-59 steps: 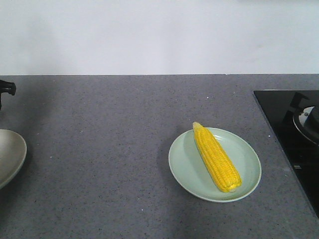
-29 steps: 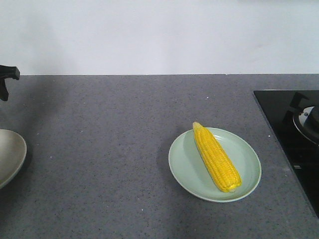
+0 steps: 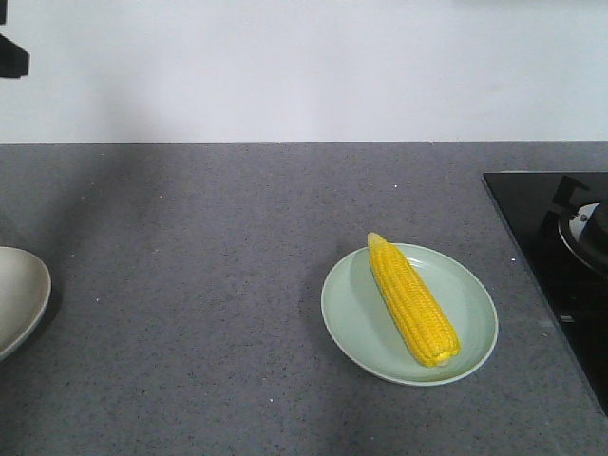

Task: Distribute corn equally
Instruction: 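Open the left gripper and raise it away from the beige plate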

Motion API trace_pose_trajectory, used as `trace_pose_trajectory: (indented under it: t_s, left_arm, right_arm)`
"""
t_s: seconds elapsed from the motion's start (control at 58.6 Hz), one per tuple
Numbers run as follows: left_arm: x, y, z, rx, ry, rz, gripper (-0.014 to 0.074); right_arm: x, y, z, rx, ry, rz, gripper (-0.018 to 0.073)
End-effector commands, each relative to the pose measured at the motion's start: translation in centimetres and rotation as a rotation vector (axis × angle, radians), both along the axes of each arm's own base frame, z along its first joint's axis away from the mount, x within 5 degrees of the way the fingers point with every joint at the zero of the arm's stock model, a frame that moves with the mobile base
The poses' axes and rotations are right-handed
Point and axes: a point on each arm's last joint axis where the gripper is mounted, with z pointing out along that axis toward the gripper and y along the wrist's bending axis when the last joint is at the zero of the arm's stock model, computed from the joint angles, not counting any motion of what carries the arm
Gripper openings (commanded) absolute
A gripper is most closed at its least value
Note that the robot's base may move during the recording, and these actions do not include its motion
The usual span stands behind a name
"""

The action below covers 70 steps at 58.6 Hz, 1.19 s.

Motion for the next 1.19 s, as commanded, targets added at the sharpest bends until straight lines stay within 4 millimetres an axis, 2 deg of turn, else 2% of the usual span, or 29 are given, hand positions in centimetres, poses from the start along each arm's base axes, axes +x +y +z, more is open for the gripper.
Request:
trace_pose_trajectory:
  t_s: [0.0,0.171,0.239,0.341,0.426,0.597,0.784,0.887,1.176]
  left_arm:
    - [-3.7,-1.2,4.1,-0.033,-0.220,-0.043,-0.0008]
    - [-7.7,-1.9,5.3,-0.007,-0.344,-0.054,-0.0008]
    - [-8.9,-1.9,4.9,0.015,-0.386,-0.053,-0.0008]
    - [-10.3,-1.8,3.2,0.028,-0.410,-0.028,-0.0008]
    - [-11.4,-1.9,0.6,0.009,-0.395,-0.010,-0.0008]
    - [-13.3,-1.9,-5.7,0.005,-0.420,0.009,-0.0008]
    - [-15.0,-1.5,-12.3,-0.050,-0.412,0.107,-0.0008]
    - [-15.5,-1.5,-14.0,-0.045,-0.406,0.120,-0.0008]
    - [-15.5,-1.6,-14.3,-0.058,-0.388,0.105,-0.0008]
  right_arm:
    - [-0.5,-0.3,1.2,0.026,-0.104,-0.027,-0.0006]
    - [-0.6,-0.6,0.6,0.029,-0.130,-0.057,-0.0006]
    - [-0.3,-0.7,-0.7,0.040,-0.133,-0.071,-0.0006]
    - [0.0,-0.8,-3.9,0.055,-0.122,-0.097,-0.0006]
    - [0.0,-1.0,-7.4,0.042,-0.105,-0.115,-0.0006]
    - [-0.4,-1.4,-15.8,0.014,-0.058,-0.157,-0.0006]
    - [-1.3,-1.9,-22.3,0.032,-0.049,-0.201,-0.0006]
    - [-1.7,-2.1,-23.8,0.037,-0.060,-0.214,-0.0006]
    - [-1.9,-2.2,-24.3,0.036,-0.054,-0.214,-0.0006]
